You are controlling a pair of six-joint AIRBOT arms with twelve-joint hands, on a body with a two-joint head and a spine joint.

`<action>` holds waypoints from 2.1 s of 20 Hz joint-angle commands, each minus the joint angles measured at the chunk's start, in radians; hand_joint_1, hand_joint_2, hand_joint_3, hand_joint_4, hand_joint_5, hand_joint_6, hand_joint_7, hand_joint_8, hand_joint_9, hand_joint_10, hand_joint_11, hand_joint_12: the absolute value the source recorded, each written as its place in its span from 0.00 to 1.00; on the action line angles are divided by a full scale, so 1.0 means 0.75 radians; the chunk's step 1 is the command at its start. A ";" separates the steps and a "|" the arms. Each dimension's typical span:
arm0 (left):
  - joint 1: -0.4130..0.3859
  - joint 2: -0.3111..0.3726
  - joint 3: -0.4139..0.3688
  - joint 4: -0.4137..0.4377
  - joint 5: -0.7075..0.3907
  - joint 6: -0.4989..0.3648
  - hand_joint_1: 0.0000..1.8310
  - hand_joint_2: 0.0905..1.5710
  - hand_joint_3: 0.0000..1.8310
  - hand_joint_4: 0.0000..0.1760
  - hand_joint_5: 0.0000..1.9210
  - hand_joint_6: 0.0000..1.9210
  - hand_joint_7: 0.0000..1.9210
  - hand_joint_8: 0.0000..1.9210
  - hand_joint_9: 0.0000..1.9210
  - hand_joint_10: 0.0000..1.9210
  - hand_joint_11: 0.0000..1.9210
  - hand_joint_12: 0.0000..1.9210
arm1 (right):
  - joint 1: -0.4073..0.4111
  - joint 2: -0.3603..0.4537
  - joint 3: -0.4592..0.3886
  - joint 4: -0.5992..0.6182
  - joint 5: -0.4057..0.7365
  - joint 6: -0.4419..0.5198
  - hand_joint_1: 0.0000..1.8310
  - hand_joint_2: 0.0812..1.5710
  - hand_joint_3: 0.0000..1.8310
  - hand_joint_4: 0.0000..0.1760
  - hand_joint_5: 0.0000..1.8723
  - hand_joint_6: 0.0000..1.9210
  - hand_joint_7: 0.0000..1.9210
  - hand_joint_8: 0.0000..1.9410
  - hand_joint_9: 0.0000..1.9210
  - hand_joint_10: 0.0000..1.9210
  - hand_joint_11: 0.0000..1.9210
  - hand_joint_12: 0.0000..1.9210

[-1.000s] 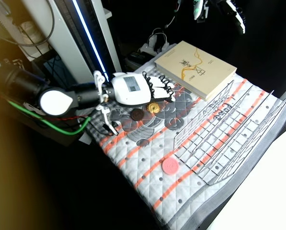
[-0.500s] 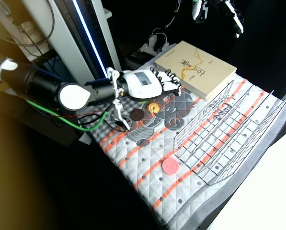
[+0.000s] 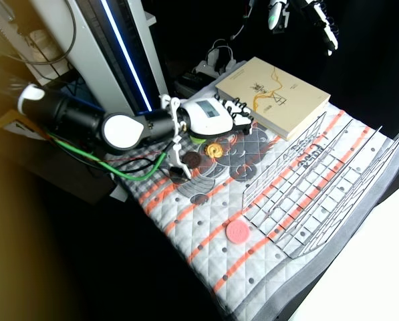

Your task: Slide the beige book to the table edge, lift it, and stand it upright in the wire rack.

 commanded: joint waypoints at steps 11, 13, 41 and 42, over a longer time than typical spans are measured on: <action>-0.004 -0.026 0.024 -0.009 -0.146 -0.063 0.24 0.59 0.00 1.00 0.01 0.00 0.00 0.00 0.00 0.00 0.00 0.11 | 0.042 -0.077 0.065 0.074 0.045 0.002 0.00 0.85 0.00 0.00 0.09 0.00 0.07 0.00 0.15 0.00 0.07 0.39; -0.004 -0.026 0.024 -0.009 -0.147 -0.064 0.24 0.59 0.00 1.00 0.02 0.00 0.00 0.00 0.00 0.00 0.00 0.13 | 0.042 -0.088 0.075 0.076 0.035 0.002 0.00 0.86 0.00 0.00 0.10 0.00 0.09 0.00 0.16 0.00 0.09 0.38; -0.004 -0.040 0.026 -0.008 -0.151 -0.077 0.25 0.55 0.00 1.00 0.02 0.00 0.00 0.00 0.00 0.00 0.00 0.11 | 0.061 -0.193 0.143 0.133 0.019 0.002 0.00 0.86 0.00 0.00 0.10 0.00 0.14 0.00 0.22 0.00 0.07 0.51; -0.004 -0.040 0.026 -0.008 -0.151 -0.077 0.25 0.55 0.00 1.00 0.02 0.00 0.00 0.00 0.00 0.00 0.00 0.11 | 0.063 -0.195 0.143 0.133 0.019 0.002 0.00 0.86 0.00 0.00 0.10 0.00 0.12 0.00 0.20 0.00 0.05 0.50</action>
